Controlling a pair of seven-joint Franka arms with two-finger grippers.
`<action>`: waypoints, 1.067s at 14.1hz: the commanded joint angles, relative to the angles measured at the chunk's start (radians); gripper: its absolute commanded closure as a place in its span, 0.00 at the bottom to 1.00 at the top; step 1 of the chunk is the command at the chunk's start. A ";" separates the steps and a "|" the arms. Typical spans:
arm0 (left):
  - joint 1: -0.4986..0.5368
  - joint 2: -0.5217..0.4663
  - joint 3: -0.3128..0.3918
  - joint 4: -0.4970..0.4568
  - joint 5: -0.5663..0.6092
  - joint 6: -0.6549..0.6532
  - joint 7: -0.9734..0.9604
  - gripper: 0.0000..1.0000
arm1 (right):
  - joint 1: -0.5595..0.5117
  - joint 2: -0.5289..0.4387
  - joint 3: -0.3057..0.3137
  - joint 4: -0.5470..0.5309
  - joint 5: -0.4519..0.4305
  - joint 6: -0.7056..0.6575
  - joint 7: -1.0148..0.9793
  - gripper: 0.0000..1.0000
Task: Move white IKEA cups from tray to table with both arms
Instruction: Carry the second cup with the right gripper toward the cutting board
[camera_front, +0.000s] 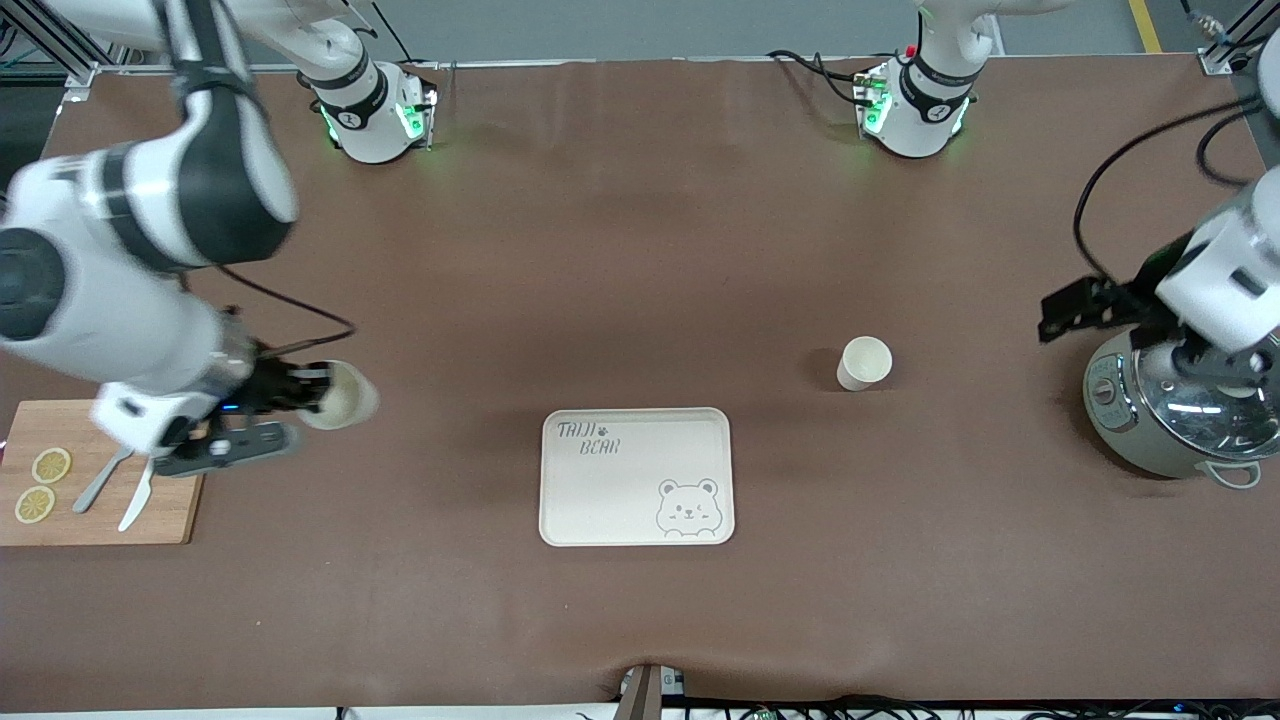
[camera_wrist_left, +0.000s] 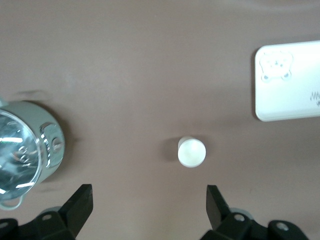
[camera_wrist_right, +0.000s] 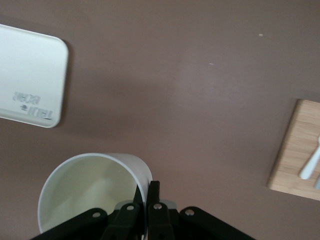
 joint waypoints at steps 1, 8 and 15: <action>0.015 -0.022 0.003 -0.022 -0.030 -0.011 0.013 0.00 | -0.123 -0.015 0.022 -0.064 0.003 0.040 -0.155 1.00; 0.005 -0.044 0.003 -0.027 -0.025 -0.043 0.016 0.00 | -0.193 0.006 0.025 -0.379 0.036 0.498 -0.215 1.00; -0.103 -0.090 0.132 -0.045 -0.016 -0.081 0.082 0.00 | -0.214 0.104 0.025 -0.459 0.167 0.664 -0.275 1.00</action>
